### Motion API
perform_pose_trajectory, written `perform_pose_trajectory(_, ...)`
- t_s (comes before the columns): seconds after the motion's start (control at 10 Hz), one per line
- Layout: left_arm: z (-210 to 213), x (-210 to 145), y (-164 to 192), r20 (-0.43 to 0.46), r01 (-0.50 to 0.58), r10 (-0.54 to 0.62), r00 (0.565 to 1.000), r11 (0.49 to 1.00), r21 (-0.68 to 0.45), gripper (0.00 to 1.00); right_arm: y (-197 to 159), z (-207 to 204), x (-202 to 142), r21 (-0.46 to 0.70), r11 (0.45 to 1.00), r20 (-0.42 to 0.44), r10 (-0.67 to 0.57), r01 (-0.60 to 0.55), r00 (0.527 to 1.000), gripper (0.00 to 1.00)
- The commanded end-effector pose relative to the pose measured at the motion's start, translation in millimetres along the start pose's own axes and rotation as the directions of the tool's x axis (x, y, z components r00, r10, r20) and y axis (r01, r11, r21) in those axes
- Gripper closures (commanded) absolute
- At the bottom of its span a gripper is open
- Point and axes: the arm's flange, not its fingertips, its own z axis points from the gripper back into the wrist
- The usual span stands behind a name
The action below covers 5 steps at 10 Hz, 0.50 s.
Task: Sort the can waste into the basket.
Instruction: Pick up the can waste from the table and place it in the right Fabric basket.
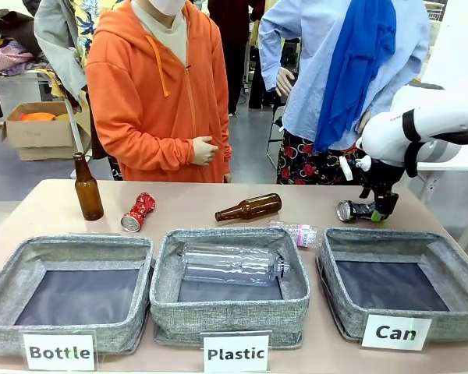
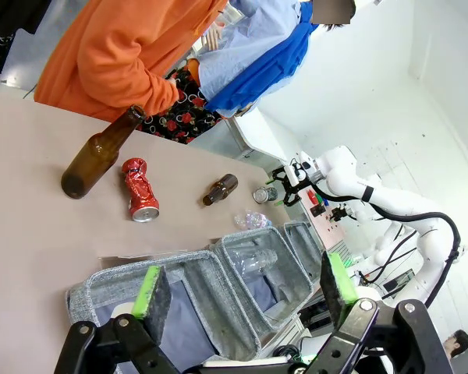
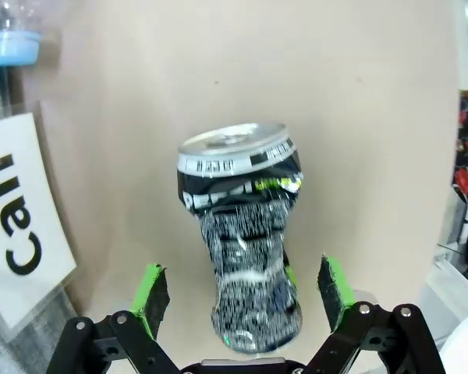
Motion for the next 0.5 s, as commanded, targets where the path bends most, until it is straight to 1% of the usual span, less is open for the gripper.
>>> perform_pose_trajectory(0.0,-2.1,1.5,0.2,0.02,0.023,-0.023,1.0,1.0,-0.016,0.0,-9.7,-14.3,1.6,0.071,0.997,0.009,0.038,-0.039,0.999,0.0)
perform_pose_trajectory(0.4,-2.1,1.5,0.2,0.02,0.023,-0.023,1.0,1.0,-0.016,0.0,-18.7,-34.8,0.4,0.137,0.99,0.001,0.031,-0.031,1.0,0.0)
